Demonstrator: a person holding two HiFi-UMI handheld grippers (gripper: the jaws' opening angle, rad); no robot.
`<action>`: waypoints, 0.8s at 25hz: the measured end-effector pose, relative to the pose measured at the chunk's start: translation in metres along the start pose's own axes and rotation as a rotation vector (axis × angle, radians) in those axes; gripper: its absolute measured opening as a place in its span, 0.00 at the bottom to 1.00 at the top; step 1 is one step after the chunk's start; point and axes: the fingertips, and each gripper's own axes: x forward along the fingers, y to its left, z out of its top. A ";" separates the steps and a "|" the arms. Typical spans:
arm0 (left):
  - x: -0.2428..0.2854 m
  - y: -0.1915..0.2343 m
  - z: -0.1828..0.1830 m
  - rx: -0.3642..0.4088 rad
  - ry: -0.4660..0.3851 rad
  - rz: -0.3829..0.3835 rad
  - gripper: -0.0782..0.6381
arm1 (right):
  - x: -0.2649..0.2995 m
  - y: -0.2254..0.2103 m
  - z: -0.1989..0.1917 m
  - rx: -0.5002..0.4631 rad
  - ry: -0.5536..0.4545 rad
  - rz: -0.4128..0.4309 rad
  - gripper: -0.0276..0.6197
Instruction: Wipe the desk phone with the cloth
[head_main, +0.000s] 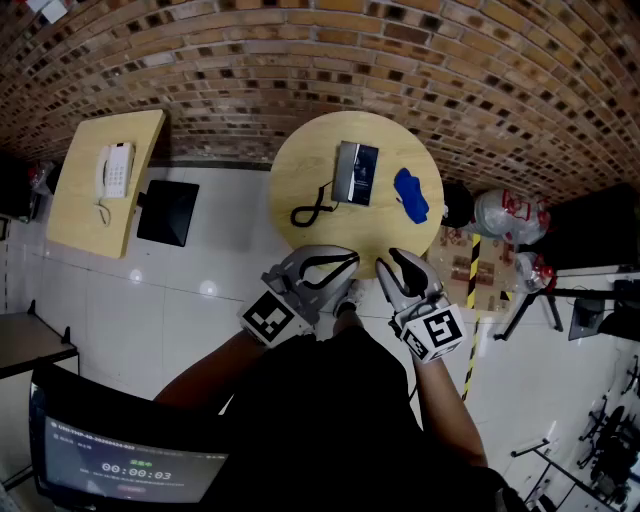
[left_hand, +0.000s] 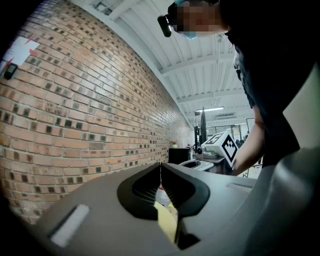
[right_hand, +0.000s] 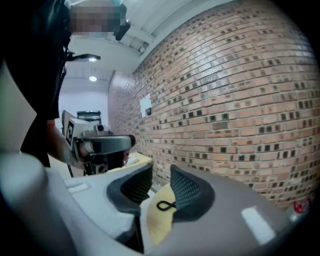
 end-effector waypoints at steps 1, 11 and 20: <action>0.011 0.004 -0.003 0.000 0.009 0.002 0.12 | 0.004 -0.018 -0.008 -0.001 0.018 -0.013 0.20; 0.119 0.045 -0.029 0.048 0.089 0.035 0.11 | 0.060 -0.212 -0.125 0.029 0.267 -0.147 0.20; 0.169 0.076 -0.056 0.041 0.171 0.091 0.11 | 0.106 -0.323 -0.217 0.078 0.517 -0.171 0.20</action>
